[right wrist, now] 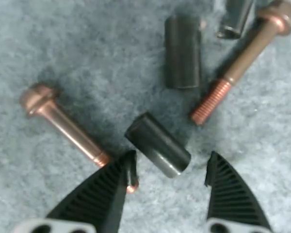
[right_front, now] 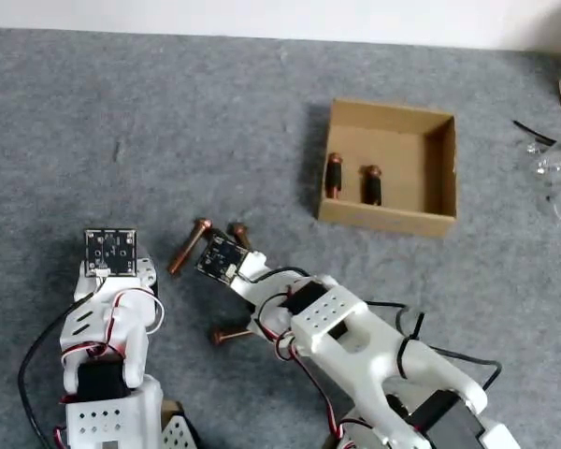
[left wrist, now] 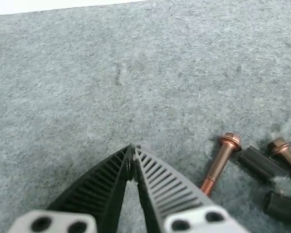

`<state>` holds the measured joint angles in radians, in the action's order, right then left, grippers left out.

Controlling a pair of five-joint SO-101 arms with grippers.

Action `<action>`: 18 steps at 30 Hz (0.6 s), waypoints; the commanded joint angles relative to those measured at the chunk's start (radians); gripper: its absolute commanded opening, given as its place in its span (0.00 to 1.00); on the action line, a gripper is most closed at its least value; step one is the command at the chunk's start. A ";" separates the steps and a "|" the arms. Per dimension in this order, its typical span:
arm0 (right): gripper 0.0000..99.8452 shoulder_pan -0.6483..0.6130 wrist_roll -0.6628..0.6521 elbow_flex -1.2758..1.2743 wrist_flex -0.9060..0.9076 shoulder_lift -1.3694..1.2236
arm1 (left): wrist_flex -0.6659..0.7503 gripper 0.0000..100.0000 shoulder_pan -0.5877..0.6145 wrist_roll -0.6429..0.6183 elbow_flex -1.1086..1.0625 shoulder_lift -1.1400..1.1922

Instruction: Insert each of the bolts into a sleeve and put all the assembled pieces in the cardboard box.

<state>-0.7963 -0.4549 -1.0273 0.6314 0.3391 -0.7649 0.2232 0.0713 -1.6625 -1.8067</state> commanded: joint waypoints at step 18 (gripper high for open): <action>0.01 0.130 -0.009 0.008 -0.085 0.013 | 0.021 0.01 0.007 0.005 0.019 -0.008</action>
<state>-0.6874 -0.4565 -1.0288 0.5669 0.3376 -0.7649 0.2232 0.0713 -1.6625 -1.8067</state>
